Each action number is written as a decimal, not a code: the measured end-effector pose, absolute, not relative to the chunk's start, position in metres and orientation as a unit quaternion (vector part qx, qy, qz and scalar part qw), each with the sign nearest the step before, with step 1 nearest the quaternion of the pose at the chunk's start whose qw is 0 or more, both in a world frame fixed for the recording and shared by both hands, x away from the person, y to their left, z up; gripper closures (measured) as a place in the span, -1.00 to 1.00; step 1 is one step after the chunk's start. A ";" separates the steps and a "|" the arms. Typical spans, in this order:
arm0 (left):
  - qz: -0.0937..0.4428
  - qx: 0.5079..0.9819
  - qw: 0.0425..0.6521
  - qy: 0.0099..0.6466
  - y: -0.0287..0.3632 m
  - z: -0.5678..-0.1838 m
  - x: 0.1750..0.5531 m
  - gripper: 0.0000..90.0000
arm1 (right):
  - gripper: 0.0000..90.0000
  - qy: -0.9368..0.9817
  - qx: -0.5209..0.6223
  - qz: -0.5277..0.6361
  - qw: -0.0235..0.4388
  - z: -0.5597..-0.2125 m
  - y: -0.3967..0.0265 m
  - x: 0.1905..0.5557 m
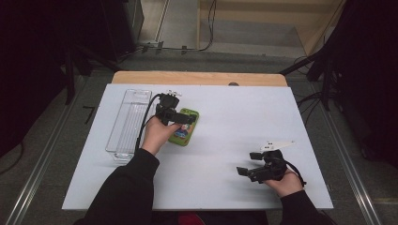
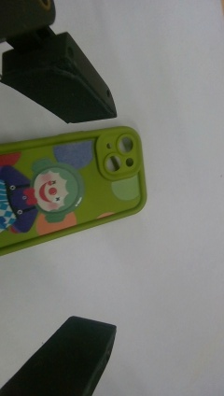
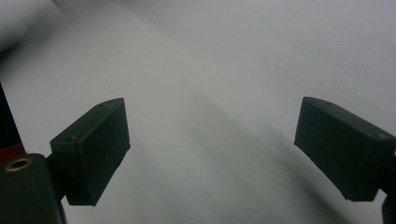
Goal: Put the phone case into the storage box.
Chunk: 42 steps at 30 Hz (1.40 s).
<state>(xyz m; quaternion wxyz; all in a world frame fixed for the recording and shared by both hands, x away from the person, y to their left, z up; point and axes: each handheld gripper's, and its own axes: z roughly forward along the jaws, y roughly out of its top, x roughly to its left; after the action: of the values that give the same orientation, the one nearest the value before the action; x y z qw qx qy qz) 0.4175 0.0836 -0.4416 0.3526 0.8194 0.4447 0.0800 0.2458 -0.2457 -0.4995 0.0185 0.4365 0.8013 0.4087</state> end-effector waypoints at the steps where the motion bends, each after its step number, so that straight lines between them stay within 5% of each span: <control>1: 0.085 0.820 0.351 0.443 0.082 -0.443 0.419 -0.98 | -0.81 0.802 0.436 0.408 0.019 -0.500 -0.246 0.246; 42: 0.108 0.818 0.331 0.457 0.074 -0.481 0.417 -0.98 | -0.81 0.800 0.437 0.409 0.024 -0.499 -0.247 0.244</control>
<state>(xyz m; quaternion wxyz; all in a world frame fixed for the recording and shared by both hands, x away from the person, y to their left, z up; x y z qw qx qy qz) 0.4174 0.0739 -0.4809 0.3310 0.8184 0.4571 0.1080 0.2444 -0.2468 -0.4993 0.0241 0.4372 0.8005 0.4092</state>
